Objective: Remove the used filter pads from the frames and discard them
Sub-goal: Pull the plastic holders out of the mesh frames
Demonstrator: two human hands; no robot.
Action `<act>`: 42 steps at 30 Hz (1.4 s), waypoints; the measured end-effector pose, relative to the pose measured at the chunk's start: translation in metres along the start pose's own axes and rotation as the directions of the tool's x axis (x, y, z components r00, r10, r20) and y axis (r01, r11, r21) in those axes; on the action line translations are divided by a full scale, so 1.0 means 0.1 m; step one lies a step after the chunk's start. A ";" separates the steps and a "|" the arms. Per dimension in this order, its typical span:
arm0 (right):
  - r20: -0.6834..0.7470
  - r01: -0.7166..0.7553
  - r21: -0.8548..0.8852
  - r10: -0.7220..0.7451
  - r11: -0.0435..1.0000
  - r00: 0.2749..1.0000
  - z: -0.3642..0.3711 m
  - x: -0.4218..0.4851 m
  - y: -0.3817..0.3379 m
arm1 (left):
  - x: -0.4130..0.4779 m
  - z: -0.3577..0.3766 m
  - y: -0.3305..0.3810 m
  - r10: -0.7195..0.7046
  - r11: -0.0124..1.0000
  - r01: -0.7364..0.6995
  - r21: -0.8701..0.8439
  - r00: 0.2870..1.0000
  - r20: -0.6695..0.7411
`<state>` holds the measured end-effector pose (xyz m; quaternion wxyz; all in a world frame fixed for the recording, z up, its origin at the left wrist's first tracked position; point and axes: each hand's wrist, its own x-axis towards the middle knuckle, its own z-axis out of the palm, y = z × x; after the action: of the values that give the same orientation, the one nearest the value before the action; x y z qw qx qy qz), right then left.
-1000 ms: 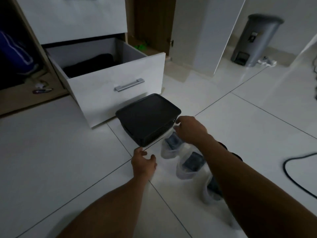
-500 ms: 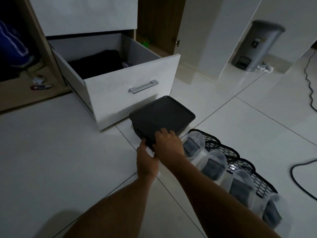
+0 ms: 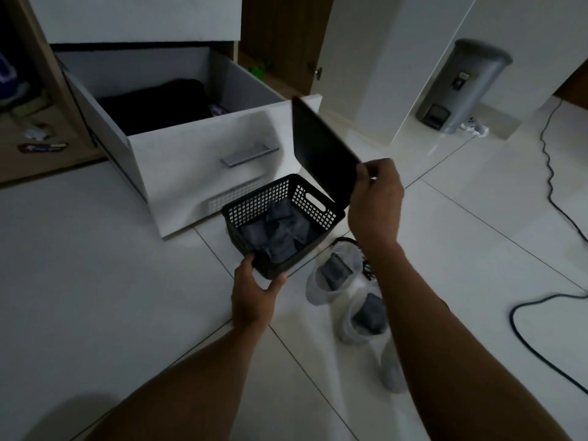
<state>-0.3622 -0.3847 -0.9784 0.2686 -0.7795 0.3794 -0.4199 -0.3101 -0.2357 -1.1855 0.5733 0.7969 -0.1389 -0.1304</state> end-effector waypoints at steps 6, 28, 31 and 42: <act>-0.130 -0.271 0.219 0.303 0.937 0.944 0.02 0.48 0.74 | 0.02 0.05 -0.19 0.030 1.000 -0.029 -0.008 0.999 0.027; 0.357 -0.774 0.052 0.712 0.631 0.604 0.38 0.61 1.90 | -0.14 0.13 -0.01 0.174 0.979 -0.156 0.128 0.974 -0.146; 0.388 -0.671 -0.073 0.641 0.738 0.662 0.37 0.60 1.93 | -0.13 0.13 -0.03 0.170 0.980 -0.150 0.132 0.974 -0.150; 0.438 -0.838 0.446 0.740 0.314 0.510 -0.14 0.52 1.63 | -0.19 0.11 0.14 0.025 0.997 -0.019 0.070 0.996 -0.091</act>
<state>-0.4149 -0.5217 -1.0684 0.7024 -0.3887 0.5314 -0.2707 -0.3327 -0.2430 -1.1747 0.5524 0.8199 -0.1256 -0.0824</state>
